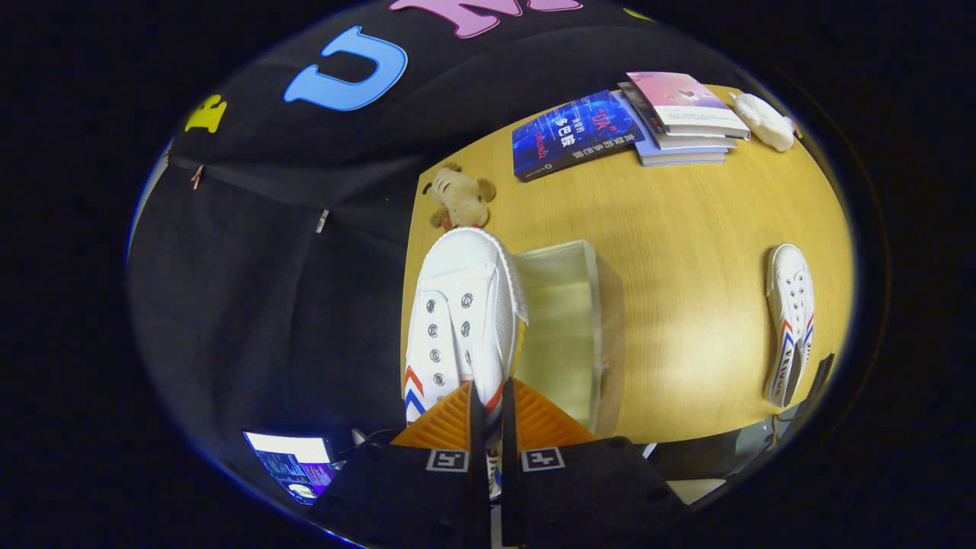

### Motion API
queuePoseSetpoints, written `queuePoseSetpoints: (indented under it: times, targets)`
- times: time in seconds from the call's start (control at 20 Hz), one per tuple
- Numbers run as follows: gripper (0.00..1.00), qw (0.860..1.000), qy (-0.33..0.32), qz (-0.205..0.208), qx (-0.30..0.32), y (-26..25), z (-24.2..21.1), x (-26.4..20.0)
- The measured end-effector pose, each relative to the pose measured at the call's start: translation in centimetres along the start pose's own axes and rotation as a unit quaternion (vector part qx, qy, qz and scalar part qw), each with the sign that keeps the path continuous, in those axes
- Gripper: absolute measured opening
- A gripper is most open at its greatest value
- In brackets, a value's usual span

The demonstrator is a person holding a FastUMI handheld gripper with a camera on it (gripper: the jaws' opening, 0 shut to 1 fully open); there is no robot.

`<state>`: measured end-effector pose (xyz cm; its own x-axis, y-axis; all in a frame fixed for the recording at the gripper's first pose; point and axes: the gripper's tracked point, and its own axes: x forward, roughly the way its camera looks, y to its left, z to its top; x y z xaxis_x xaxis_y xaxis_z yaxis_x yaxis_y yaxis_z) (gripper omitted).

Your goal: Open the storage box then place both shoes into the box .Put the left shoe in first, then the right shoe, with the right side of both shoes facing outward in a uniform manner.

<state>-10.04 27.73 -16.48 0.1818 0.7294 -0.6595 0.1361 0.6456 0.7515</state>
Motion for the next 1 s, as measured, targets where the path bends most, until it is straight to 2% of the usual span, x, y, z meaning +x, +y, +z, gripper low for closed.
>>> queuePoseSetpoints:
  times: [0.3, 0.5, 0.7, 0.75, 0.8, 0.85, 0.9, 0.95, 1.0]
  targets:
    - [0.10, 1.000, 0.017, -0.004, 0.004, 2.0, -1.2, 4.6]
    - [0.10, 1.000, 0.017, -0.007, 0.010, 2.2, -1.0, 5.8]
    - [0.12, 0.999, 0.025, 0.020, 0.017, 3.3, -1.2, 5.8]
    - [0.17, 0.999, 0.025, 0.033, 0.022, 4.0, -1.2, 5.6]
    - [0.30, 0.999, 0.024, 0.043, 0.023, 4.4, -0.9, 5.7]
    - [0.34, 0.998, 0.028, 0.054, 0.020, 4.7, -1.0, 5.5]
    - [0.38, 0.999, 0.027, 0.046, 0.012, 4.2, -1.0, 5.7]
    - [0.46, 0.999, 0.022, 0.048, 0.008, 3.6, -0.5, 5.3]
    - [0.48, 0.997, 0.024, 0.067, 0.022, 4.3, -0.4, 5.2]
